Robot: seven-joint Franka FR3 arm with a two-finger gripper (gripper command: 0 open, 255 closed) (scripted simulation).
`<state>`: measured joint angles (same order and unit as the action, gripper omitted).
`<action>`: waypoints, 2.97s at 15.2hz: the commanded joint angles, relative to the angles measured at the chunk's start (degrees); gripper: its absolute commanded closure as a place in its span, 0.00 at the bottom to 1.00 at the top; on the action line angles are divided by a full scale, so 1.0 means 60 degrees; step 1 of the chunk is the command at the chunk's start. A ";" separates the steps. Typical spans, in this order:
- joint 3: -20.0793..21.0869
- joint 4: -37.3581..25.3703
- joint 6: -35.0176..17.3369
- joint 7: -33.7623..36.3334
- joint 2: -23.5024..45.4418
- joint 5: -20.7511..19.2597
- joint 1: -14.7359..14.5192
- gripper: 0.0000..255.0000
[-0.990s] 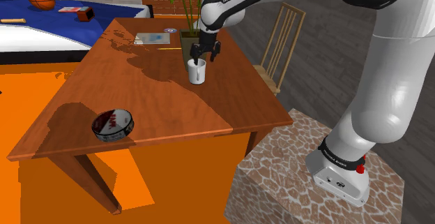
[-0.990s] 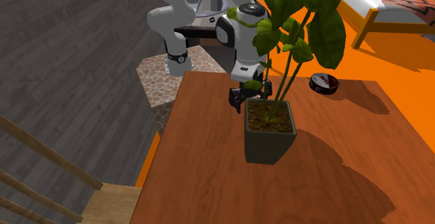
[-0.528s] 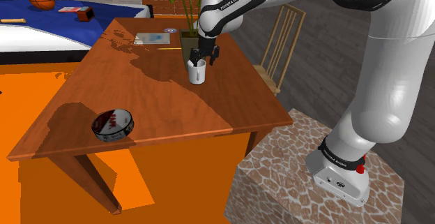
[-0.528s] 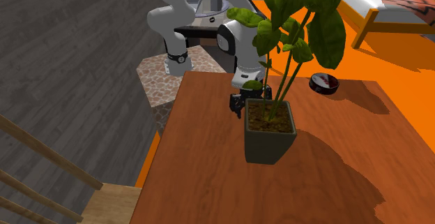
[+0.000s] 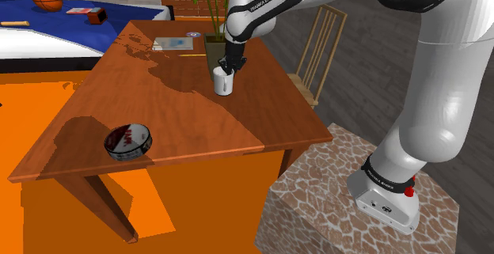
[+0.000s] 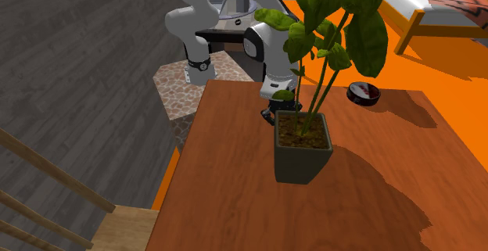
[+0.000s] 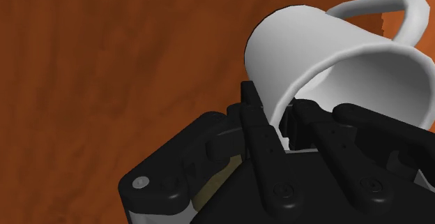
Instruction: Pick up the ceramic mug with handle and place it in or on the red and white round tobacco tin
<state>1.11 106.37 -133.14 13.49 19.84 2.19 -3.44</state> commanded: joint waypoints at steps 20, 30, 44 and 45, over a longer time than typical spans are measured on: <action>-0.0007 -0.0824 0.1558 0.0057 -0.0737 -0.0025 0.0003 1.00; 0.0060 -0.1581 0.2617 0.0314 -0.1046 -0.0085 -0.0129 1.00; 0.0990 -0.2744 0.3086 0.3377 -0.0369 -0.0803 -0.2059 1.00; 0.1047 -0.2926 0.3157 0.3588 -0.0253 -0.0862 -0.2204 1.00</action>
<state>7.03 90.13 -115.13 33.65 17.91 -2.66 -15.79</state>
